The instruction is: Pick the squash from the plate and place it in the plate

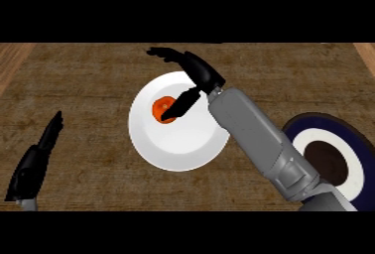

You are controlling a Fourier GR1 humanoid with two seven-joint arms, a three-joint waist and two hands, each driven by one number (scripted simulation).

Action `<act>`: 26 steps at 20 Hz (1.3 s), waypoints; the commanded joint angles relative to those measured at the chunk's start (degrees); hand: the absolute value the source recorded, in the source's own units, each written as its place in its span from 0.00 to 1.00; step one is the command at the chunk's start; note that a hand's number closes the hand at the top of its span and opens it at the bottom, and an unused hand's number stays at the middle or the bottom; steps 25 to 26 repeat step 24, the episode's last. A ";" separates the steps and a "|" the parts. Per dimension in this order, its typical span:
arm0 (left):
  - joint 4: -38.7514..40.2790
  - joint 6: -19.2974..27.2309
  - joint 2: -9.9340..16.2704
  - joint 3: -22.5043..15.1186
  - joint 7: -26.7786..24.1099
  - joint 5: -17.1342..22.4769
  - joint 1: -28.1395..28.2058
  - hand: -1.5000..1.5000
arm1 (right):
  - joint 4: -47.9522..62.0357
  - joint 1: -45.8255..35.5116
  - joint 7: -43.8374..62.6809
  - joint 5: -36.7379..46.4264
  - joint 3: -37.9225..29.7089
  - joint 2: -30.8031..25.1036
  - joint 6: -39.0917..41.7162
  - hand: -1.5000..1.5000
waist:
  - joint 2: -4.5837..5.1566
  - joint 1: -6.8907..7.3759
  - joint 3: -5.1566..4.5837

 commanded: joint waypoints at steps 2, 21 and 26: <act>-0.76 1.11 -0.93 -0.41 0.17 -1.04 -0.50 0.50 | 7.43 -2.37 -3.41 -4.07 -8.60 -2.90 0.63 0.00 | 0.29 0.14 0.01; -1.05 -1.81 -0.66 -0.86 0.73 -0.18 -2.19 0.50 | 26.24 -4.03 -27.27 -7.08 -18.40 -22.63 24.06 0.00 | 1.77 3.22 0.15; -1.42 -0.97 -1.16 -0.96 -2.11 -0.72 0.00 0.50 | 27.91 -5.14 -27.57 -7.45 -19.40 -25.27 26.16 0.00 | 1.82 3.86 0.17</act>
